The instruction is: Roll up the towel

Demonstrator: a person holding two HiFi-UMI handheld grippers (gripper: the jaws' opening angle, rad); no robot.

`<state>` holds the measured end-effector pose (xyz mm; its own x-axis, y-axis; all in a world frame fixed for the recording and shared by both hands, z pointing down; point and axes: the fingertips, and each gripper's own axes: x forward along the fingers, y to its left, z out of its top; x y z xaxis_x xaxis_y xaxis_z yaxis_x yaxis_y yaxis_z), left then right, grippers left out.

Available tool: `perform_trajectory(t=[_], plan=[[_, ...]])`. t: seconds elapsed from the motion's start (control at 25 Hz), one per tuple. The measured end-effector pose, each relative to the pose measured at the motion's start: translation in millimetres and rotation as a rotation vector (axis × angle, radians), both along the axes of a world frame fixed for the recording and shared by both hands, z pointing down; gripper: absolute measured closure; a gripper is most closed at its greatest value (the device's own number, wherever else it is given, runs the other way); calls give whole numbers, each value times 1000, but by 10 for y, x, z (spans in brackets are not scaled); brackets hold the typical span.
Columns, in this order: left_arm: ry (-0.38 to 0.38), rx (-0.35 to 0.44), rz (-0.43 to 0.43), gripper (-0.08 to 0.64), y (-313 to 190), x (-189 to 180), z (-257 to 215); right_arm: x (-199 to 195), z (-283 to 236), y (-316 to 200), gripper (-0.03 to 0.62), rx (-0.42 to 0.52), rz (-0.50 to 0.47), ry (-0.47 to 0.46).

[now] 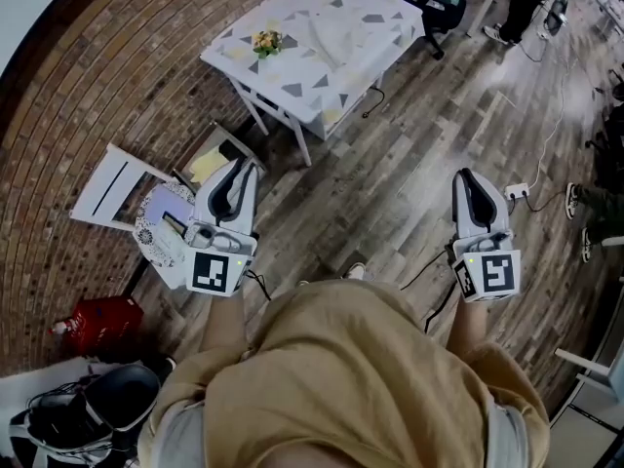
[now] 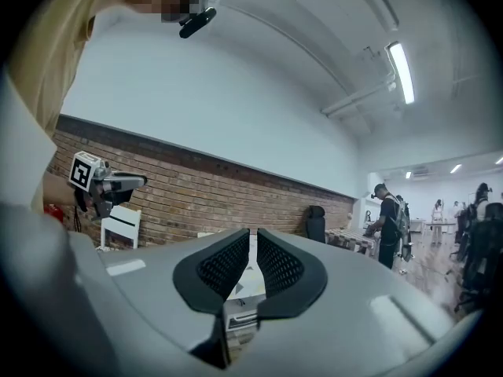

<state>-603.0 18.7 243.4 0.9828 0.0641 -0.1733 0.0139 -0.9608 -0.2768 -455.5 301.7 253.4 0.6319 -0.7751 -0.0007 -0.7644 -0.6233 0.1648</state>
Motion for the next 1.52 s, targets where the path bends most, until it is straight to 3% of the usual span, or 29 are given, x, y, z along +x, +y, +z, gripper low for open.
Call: perform_trajectory(t=[0.08, 0.16, 0.24, 0.36, 0.48, 0.68, 0.96, 1.2, 1.36, 1.52], plan=[[8, 9, 8, 494, 51, 85, -14, 92, 12, 70, 578, -9, -4, 7], [15, 10, -4, 469, 53, 172, -8, 202, 26, 159, 512, -12, -9, 7], [29, 37, -31, 365, 7, 246, 6, 333, 30, 281, 412, -3, 0, 3], [26, 76, -64, 290, 15, 348, 14, 542, 24, 534, 276, 11, 38, 6], [10, 77, -67, 112, 115, 487, 46, 737, 53, 787, 195, 9, 76, 3], [-22, 67, -56, -17, 190, 784, 159, 949, 156, 994, 74, -9, 122, -15], [-56, 51, -13, -37, 282, 1381, 315, 1203, 419, 1169, 49, -32, 155, -87], [-125, -8, -4, -35, 257, 2131, 616, 1837, 710, 934, 51, -53, 132, -126], [-125, 3, -3, -35, 41, 3014, 744, 2509, 777, 417, 51, -67, 37, -153], [-129, -21, -15, -35, -236, 3970, 549, 3202, 717, -458, 51, -90, -139, -166]])
